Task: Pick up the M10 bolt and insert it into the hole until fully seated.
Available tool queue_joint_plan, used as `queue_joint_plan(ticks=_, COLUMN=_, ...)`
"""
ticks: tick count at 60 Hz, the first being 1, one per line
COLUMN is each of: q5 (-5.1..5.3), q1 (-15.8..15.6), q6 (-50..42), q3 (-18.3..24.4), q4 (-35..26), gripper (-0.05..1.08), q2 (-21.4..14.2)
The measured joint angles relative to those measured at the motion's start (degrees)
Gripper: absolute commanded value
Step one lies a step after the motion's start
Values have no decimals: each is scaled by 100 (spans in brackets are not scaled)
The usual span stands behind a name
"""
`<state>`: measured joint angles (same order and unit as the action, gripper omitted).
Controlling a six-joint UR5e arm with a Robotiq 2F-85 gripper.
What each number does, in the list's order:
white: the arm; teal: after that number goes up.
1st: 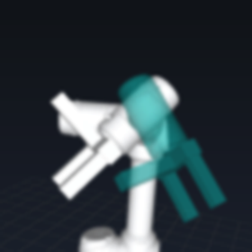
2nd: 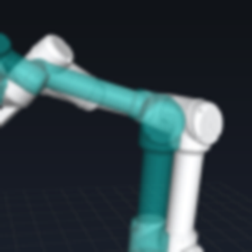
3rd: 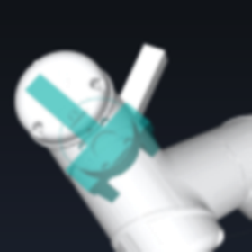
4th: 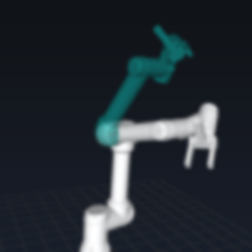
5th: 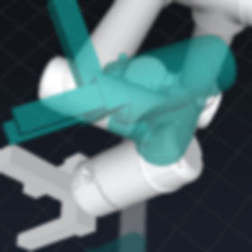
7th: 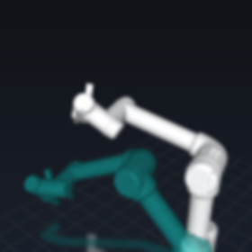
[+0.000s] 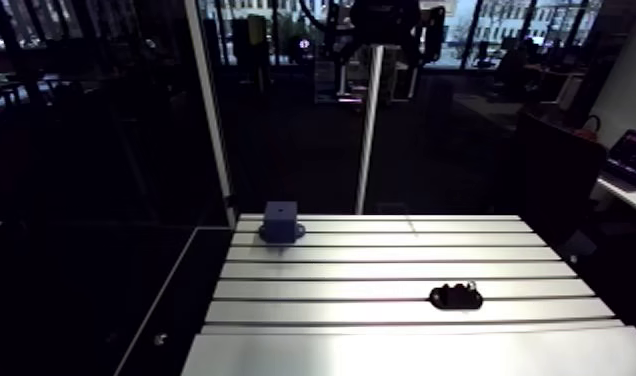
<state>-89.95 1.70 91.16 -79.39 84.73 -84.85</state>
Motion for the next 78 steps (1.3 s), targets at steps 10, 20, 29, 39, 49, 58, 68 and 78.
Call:
queue_joint_plan(ticks=10, q5=-17, q1=74, q6=40, q3=-93, q4=39, gripper=1, q2=-14)
queue_joint_plan(ticks=20, q5=-24, q1=332, q6=210, q3=-340, q4=209, gripper=1, q2=-52)
queue_joint_plan(ticks=29, q5=-21, q1=626, q6=515, q3=-580, q4=477, gripper=1, q2=-124)
queue_joint_plan(ticks=39, q5=-10, q1=1027, q6=938, q3=-864, q4=809, gripper=1, q2=-233)
queue_joint_plan(ticks=49, q5=6, q1=1448, q6=1445, q3=-1314, q4=1363, gripper=1, q2=-369)
queue_joint_plan(ticks=58, q5=21, q1=1718, q6=1869, q3=-1808, q4=2001, gripper=1, q2=-481)
queue_joint_plan(ticks=68, q5=212, q1=2043, q6=2324, q3=-2393, q4=2735, gripper=1, q2=-562)
queue_joint_plan(ticks=78, q5=633, q1=2486, q6=2701, q3=-2856, q4=3240, gripper=1, q2=-584)
